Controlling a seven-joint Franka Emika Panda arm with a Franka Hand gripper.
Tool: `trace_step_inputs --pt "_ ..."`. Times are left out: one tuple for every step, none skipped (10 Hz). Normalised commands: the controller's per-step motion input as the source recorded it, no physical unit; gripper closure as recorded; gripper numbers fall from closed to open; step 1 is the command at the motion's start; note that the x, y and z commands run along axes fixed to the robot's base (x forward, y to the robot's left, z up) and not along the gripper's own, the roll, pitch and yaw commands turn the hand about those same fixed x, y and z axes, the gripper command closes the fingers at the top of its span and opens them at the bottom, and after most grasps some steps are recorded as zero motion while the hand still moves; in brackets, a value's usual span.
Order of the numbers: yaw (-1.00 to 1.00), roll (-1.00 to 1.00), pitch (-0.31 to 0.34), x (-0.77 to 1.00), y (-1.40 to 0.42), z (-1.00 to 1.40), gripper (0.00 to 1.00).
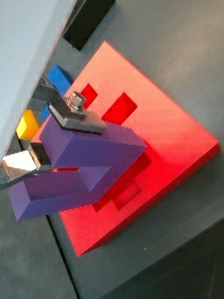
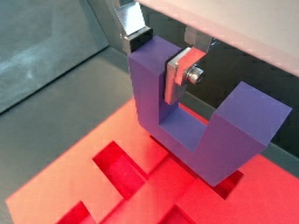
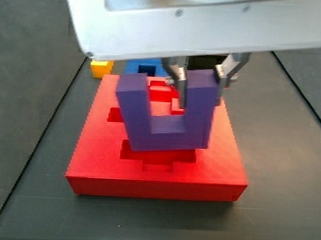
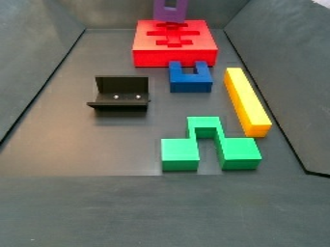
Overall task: Pick up the purple object. Move up. Place the purple object on the fixture. Regrasp the purple object. Move to above the board. Insert the purple object.
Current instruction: Insert the purple object.
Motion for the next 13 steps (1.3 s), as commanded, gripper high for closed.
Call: trace_step_inputs --pt "0.0 0.0 0.0 -0.09 -0.11 -0.12 1.0" --pt "0.0 0.0 0.021 -0.05 -0.15 -0.09 1.0" --pt "-0.04 0.01 0.03 -0.14 -0.16 -0.09 1.0" --pt "-0.01 0.02 0.019 -0.09 -0.19 -0.06 1.0" --pt "0.0 0.05 0.003 0.0 -0.14 -0.01 1.0" --pt "0.0 0.09 0.011 0.0 -0.04 -0.04 1.0" --pt "0.0 0.14 0.0 0.0 0.02 -0.18 1.0" --pt "0.0 0.16 0.0 0.0 0.09 -0.18 1.0" --pt "0.0 0.16 0.0 0.0 0.05 -0.15 1.0" --pt "0.0 0.12 0.0 -0.05 0.0 -0.17 1.0" --pt "0.0 0.13 0.0 0.0 0.0 -0.12 1.0" --pt "0.0 0.13 0.0 0.01 -0.06 -0.06 1.0" --pt "0.0 0.13 0.036 0.17 -0.06 -0.04 1.0"
